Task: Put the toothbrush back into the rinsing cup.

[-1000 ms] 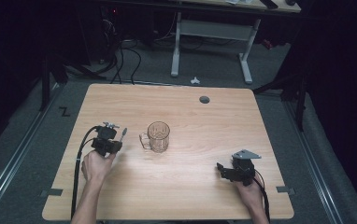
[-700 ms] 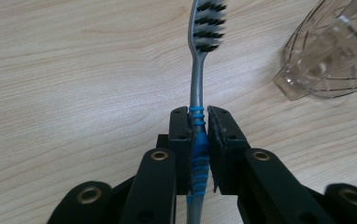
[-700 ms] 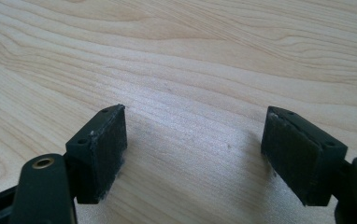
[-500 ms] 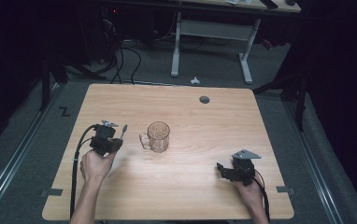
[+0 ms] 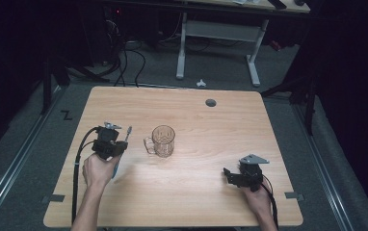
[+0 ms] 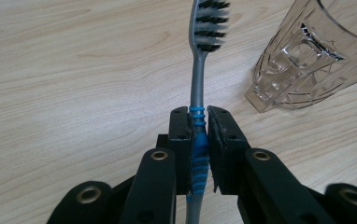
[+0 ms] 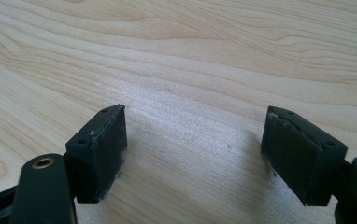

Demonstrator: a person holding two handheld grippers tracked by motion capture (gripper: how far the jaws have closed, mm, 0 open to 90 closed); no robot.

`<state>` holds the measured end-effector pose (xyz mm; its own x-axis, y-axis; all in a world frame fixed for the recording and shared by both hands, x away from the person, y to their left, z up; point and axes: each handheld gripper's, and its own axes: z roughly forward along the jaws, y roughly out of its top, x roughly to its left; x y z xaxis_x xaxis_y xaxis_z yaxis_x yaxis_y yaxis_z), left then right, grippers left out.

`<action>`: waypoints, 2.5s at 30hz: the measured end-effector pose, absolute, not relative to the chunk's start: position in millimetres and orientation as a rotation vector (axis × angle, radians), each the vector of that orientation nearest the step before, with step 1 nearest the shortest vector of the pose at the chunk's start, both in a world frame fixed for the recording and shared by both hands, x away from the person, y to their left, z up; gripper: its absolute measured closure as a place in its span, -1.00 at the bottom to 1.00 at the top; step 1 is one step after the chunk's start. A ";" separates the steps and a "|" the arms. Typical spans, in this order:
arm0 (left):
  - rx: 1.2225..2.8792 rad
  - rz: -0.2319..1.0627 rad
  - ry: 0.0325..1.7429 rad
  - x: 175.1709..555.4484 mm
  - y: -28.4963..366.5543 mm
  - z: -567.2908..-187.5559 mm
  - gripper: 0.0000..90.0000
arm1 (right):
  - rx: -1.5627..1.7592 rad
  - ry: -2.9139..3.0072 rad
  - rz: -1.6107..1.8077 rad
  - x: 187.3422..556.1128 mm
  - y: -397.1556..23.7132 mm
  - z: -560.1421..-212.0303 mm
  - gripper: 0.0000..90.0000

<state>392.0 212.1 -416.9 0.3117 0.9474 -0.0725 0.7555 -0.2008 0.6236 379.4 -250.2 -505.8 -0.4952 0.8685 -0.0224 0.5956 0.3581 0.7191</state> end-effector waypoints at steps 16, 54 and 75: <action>1.973 0.434 1.424 388.9 202.8 -400.0 0.78 | 1.278 2.225 0.928 379.5 -250.2 -505.8 -0.50; 1.776 0.501 1.251 397.9 182.1 -365.9 0.80 | 1.277 2.224 0.929 379.7 -250.2 -505.9 -0.50; 1.707 0.525 1.191 422.2 161.8 -352.9 0.80 | 1.278 2.224 0.928 379.6 -250.2 -505.9 -0.50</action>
<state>422.2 161.8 -352.9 0.4323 0.8866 -0.1647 0.4765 -0.0695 0.8764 379.6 -250.2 -505.9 -0.4952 0.8685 -0.0226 0.5949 0.3579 0.7198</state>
